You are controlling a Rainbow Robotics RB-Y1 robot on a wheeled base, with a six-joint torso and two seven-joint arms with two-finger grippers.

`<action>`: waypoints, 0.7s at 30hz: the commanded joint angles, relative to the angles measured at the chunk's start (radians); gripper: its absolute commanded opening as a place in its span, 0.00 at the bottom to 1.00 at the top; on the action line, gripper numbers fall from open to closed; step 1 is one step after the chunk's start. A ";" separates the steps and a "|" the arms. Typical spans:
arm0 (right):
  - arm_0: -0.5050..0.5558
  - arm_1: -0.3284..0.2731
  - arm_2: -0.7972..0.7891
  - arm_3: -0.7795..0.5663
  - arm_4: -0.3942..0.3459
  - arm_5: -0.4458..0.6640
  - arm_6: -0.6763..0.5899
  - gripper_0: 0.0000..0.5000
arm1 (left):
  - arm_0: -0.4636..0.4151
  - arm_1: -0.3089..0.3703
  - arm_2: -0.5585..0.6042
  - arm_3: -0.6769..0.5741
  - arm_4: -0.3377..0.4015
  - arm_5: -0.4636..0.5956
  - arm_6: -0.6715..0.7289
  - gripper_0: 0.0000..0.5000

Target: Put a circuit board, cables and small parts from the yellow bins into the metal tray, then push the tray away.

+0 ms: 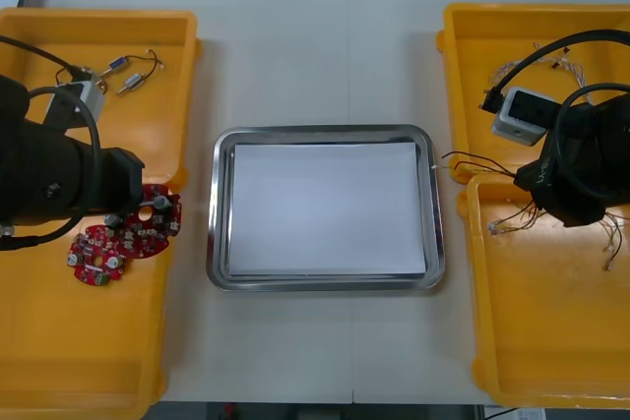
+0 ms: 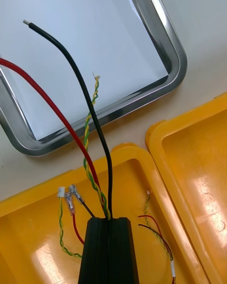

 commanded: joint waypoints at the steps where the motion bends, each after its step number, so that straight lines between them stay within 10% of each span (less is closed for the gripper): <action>1: -0.028 -0.034 0.007 -0.029 0.002 0.003 -0.031 0.00 | -0.074 -0.051 -0.086 -0.015 -0.059 0.008 0.043 0.00; 21: -0.026 -0.035 0.007 -0.029 0.005 0.003 -0.043 0.00 | -0.189 -0.173 -0.408 0.183 -0.286 -0.127 0.126 0.00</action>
